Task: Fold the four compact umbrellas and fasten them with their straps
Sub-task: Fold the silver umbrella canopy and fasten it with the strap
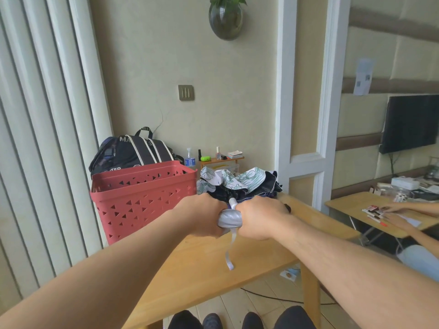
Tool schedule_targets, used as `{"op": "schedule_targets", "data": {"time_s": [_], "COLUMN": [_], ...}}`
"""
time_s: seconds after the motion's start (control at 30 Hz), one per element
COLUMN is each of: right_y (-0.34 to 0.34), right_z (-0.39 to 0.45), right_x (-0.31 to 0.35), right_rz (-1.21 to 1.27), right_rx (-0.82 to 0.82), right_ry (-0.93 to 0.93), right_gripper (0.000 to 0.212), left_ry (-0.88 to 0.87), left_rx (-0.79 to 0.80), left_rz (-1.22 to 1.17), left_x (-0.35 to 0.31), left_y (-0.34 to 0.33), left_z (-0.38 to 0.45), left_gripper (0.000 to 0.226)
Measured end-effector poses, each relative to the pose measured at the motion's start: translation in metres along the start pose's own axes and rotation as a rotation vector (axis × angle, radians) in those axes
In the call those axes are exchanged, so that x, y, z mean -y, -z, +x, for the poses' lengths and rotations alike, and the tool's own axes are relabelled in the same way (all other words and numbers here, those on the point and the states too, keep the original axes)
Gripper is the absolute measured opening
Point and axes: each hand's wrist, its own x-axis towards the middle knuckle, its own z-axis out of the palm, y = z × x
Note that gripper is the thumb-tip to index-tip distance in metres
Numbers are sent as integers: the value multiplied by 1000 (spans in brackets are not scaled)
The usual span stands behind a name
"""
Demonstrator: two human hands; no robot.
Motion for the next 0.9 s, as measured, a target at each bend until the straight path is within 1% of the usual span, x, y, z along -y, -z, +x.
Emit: {"op": "schedule_targets", "data": {"time_s": [0.07, 0.13, 0.23, 0.3, 0.37, 0.47, 0.53, 0.6, 0.67, 0.73, 0.8, 0.9], "right_y": [5, 10, 12, 12, 9, -2, -8, -9, -5, 2, 7, 5], "right_z": [4, 6, 7, 6, 2, -4, -4, -1, 4, 8, 7, 1], "right_x": [-2, -6, -10, -12, -14, -17, -19, -19, -18, -18, -18, -14], "right_rz": [98, 193, 281, 352, 431, 415, 272, 70, -77, -186, -240, -185], "right_rx": [28, 61, 108, 145, 193, 216, 142, -30, -216, -336, -378, -336], "right_ry": [-43, -75, -79, -73, -64, -39, -25, -5, 14, 24, 23, 9], "right_gripper": [19, 18, 20, 19, 16, 19, 24, 27, 27, 29, 31, 31], "left_ry": [-10, -35, -42, -32, -20, -15, 16, 72, 130, 163, 161, 131], "left_rx": [-127, -248, -339, -340, -302, -211, -152, -113, -73, -36, -4, 84], "left_rz": [89, 159, 210, 210, 208, 188, 134, 44, -75, -197, -268, -305], "left_x": [3, 5, 5, 5, 2, -6, -10, -10, -9, -9, -7, -2], "left_y": [1, 2, 0, -1, -1, -3, -7, -9, -6, 1, 7, 10], "left_z": [0, 0, 1, 0, -2, -5, -6, -6, -3, -1, 0, -2], "left_gripper": [31, 30, 32, 31, 26, 21, 20, 18, 16, 16, 19, 21]}}
